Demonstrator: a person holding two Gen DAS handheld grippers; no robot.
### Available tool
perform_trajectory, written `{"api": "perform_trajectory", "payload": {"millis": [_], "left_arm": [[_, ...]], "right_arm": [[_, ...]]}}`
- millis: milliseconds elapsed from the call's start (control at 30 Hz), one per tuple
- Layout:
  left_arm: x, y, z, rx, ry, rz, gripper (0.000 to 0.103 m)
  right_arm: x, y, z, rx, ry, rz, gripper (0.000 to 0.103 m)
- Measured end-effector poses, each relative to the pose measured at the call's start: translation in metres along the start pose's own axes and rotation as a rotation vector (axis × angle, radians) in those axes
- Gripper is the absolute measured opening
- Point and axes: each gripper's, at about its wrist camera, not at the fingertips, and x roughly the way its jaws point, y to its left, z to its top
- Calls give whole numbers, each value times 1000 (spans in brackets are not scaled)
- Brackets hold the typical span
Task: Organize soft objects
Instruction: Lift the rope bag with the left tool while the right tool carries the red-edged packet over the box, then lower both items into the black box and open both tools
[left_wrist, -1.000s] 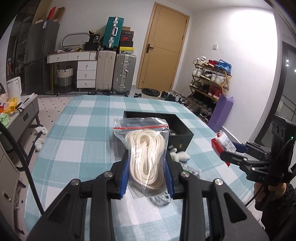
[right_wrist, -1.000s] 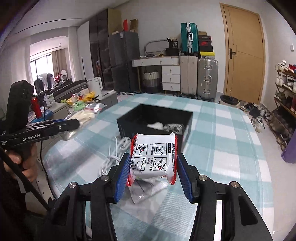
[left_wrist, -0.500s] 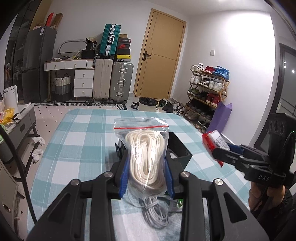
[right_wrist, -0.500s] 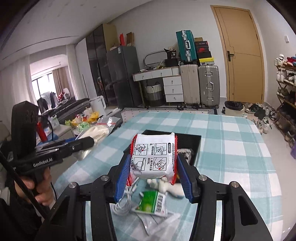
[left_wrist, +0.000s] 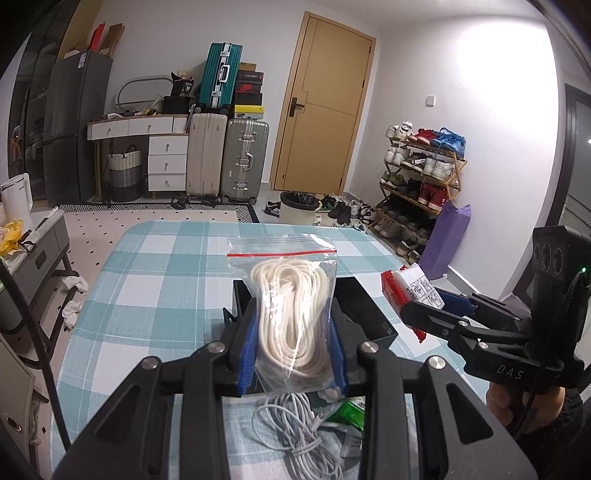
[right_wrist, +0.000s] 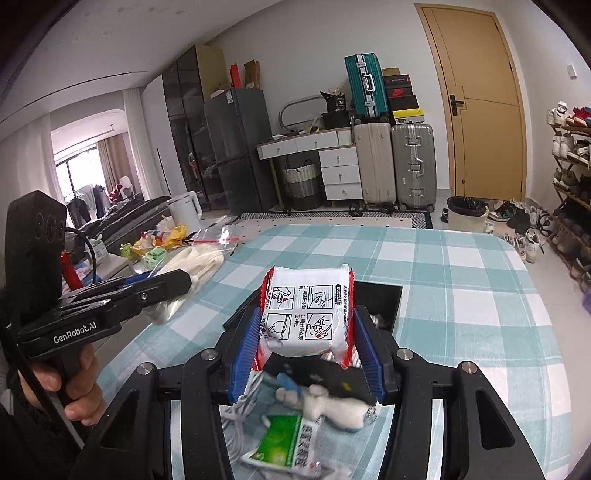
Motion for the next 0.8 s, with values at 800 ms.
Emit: {"api": "perform_trajectory", "payload": {"millis": [800], "left_arm": [[87,-1,-7,11,116,28,32]], "right_arm": [[78,-27,-5,-32,100,-75,51]]}}
